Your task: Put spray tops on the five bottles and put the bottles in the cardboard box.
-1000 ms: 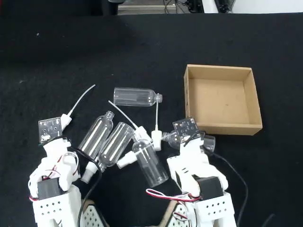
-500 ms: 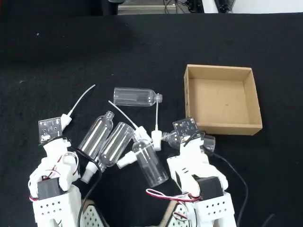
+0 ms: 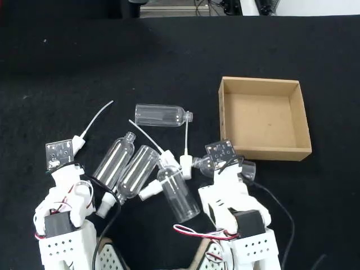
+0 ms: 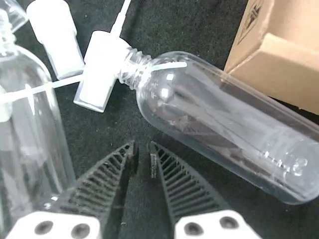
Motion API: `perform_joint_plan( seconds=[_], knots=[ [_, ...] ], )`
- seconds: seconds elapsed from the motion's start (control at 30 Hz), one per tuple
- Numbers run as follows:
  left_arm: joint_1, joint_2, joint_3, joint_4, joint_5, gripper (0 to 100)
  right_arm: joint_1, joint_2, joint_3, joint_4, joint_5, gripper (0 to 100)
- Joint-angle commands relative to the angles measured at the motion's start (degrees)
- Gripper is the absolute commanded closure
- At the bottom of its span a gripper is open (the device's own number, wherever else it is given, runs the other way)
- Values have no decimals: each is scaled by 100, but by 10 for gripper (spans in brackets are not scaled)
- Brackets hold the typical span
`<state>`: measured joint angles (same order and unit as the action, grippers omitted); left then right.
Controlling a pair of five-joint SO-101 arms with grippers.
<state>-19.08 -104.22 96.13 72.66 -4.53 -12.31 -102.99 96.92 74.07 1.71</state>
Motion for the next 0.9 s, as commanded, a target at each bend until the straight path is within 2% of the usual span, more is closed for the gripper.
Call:
perform_joint_plan(
  seconds=[0.0,0.07,0.27,0.33,0.43,0.53,0.6,0.67,0.77,0.87],
  knots=[
    [-75,-9,119,9,-62,970,141,-558,-259,-475,35,987],
    [-57,-9,119,0,-70,968,141,-558,-602,-563,325,986],
    [-22,-26,119,-53,-79,967,185,-558,-1367,-800,2620,986],
    [-66,-26,119,-53,-88,967,193,-558,-1648,-791,3059,986],
    [-75,-26,119,-53,-334,966,229,-532,-2316,-756,3007,986],
    [-66,-26,119,-53,-1196,966,598,-259,-3160,-686,3007,986],
    [-31,-26,119,-9,-1626,966,862,356,-3811,-571,3015,986],
    [-22,-26,119,-9,-1732,966,949,1297,-4541,-229,3007,986],
    [-22,-26,119,-9,-1723,966,668,2905,-5789,536,2989,985],
    [-22,-26,119,-9,-1723,966,70,4330,-6818,1284,2673,955]
  ],
)
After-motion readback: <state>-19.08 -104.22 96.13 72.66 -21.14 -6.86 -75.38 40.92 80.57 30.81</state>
